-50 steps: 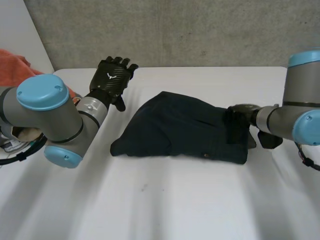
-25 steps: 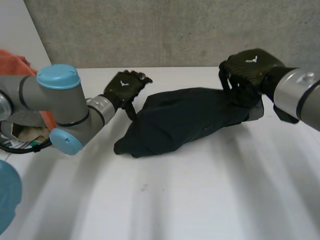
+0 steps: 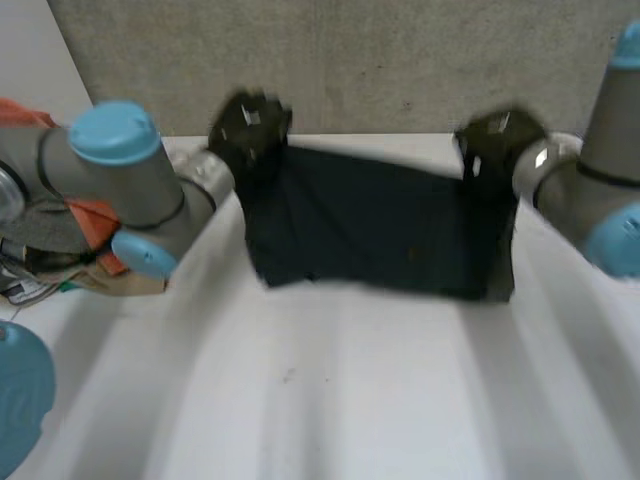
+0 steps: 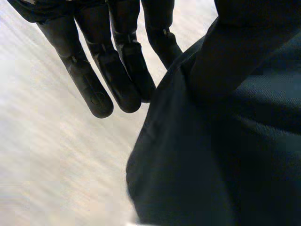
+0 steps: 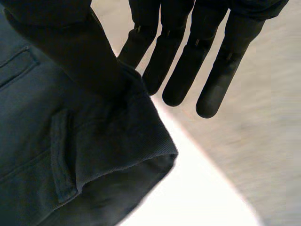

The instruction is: Fold the laundry.

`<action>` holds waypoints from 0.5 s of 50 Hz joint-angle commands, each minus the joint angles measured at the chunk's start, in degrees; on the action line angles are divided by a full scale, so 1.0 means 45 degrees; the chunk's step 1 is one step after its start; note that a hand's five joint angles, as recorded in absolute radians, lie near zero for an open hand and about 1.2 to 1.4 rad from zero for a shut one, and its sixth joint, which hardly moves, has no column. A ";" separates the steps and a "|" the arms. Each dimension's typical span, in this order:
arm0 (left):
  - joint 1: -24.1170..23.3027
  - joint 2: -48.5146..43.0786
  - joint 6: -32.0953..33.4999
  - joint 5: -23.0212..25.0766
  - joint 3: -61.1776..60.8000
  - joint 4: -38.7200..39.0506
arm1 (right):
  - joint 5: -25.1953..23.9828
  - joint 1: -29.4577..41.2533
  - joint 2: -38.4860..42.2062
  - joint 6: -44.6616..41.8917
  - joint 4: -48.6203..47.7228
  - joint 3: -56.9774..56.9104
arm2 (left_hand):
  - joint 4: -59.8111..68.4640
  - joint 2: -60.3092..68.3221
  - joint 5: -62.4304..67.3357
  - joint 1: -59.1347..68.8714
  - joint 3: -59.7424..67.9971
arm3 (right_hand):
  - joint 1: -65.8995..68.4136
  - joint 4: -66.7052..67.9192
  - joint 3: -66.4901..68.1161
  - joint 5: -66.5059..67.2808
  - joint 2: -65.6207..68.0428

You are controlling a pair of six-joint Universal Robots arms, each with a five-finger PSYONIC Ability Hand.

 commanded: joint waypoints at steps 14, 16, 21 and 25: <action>-0.0050 0.5032 -0.1598 -0.1258 -0.4571 0.2595 | -0.0817 0.0658 -0.1478 0.1862 -0.7266 0.1407 | 0.2511 0.2581 0.3050 0.3089 0.2640 | 0.3776 0.2531 0.2620 0.2847 0.2861; -0.0010 0.4994 -0.1540 -0.1160 -0.6134 0.2575 | -0.0837 0.0579 -0.1420 0.1646 -0.6913 0.2173 | 0.2511 0.2581 0.3050 0.3089 0.2640 | 0.3776 0.2531 0.2620 0.2847 0.2861; -0.0108 0.4158 -0.0762 -0.0925 -0.9023 0.2575 | -0.1032 0.0462 -0.0582 0.0885 -0.5820 0.4596 | 0.2511 0.2581 0.3050 0.3089 0.2640 | 0.3776 0.2531 0.2620 0.2847 0.2861; -0.0167 0.3374 0.0294 -0.0964 -1.0161 0.2381 | -0.0993 0.0384 0.0356 0.0007 -0.4844 0.5593 | 0.2511 0.2581 0.3050 0.3089 0.2640 | 0.3776 0.2531 0.2620 0.2847 0.2861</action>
